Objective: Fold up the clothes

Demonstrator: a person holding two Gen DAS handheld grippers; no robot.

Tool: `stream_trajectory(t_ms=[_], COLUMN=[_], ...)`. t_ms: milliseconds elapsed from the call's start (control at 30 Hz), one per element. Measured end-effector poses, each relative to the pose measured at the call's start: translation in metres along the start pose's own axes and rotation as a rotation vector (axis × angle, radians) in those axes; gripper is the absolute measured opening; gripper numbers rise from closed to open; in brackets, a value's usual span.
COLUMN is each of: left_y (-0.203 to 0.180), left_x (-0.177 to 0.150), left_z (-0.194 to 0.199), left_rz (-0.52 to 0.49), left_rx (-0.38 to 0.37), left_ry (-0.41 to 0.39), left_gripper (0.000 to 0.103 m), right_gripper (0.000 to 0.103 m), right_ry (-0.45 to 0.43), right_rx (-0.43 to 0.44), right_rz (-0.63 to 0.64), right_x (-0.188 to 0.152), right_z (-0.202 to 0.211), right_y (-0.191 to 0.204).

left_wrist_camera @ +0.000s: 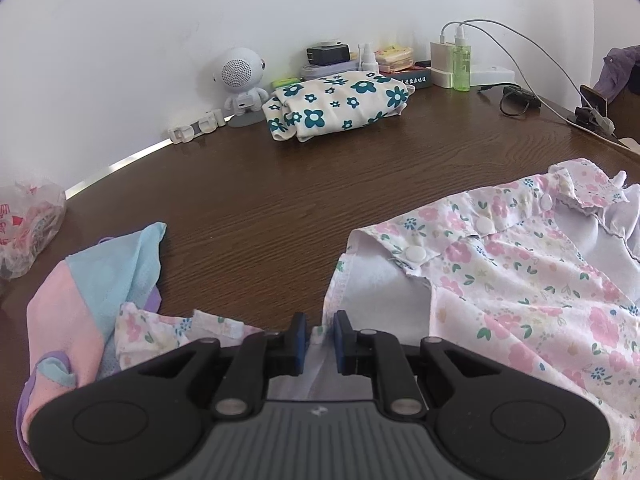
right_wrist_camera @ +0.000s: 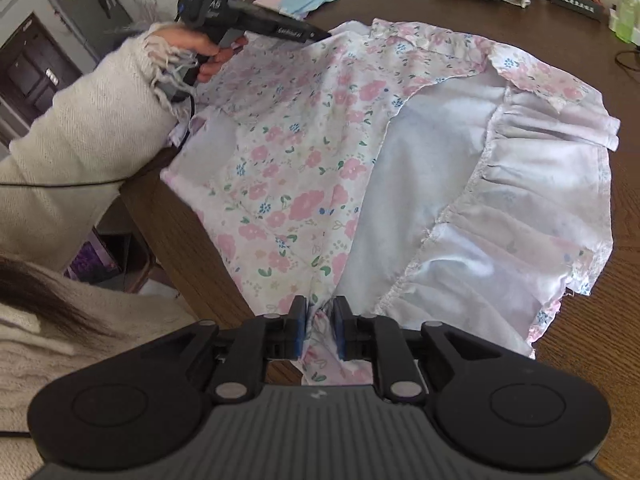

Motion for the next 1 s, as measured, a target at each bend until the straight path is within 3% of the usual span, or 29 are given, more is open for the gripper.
stream_trajectory(t_ms=[100, 200, 300, 400, 500, 633, 1000], left_y=[0.004, -0.010, -0.050, -0.098, -0.137, -0.152, -0.131], left_x=[-0.002, -0.003, -0.014, -0.033, -0.055, -0.074, -0.075], left_z=[0.019, 0.060, 0.107, 0.142, 0.159, 0.159, 0.129], left_rz=[0.053, 0.053, 0.036, 0.022, -0.002, 0.035, 0.379], left_rx=[-0.019, -0.074, -0.278, -0.524, -0.652, -0.646, -0.654], left_ry=[-0.052, -0.131, -0.181, -0.164, -0.092, 0.002, 0.112], left_gripper=[0.022, 0.030, 0.035, 0.036, 0.035, 0.033, 0.032], right_gripper=[0.037, 0.038, 0.038, 0.038, 0.038, 0.038, 0.038], right_ry=[-0.096, -0.161, -0.211, -0.242, -0.241, -0.235, -0.294], right_rx=[0.048, 0.029, -0.003, -0.018, -0.040, -0.072, -0.193], right_rz=[-0.087, -0.168, -0.240, -0.289, -0.286, -0.268, -0.180], right_x=[0.008, 0.010, 0.011, 0.014, 0.014, 0.013, 0.003], right_z=[0.015, 0.024, 0.025, 0.021, 0.011, -0.001, 0.005], right_y=[-0.005, -0.018, -0.034, -0.045, -0.045, -0.041, -0.040])
Point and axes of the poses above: each gripper's, at about its wrist camera, not at the fingertips, and z roughly against the way its jaws point, y to its left, x to its top, the point moved 9 cm from there along -z, roughly the way its jaws point, and after that the axes turned 15 degrees about -z, right-handed, at the moved point
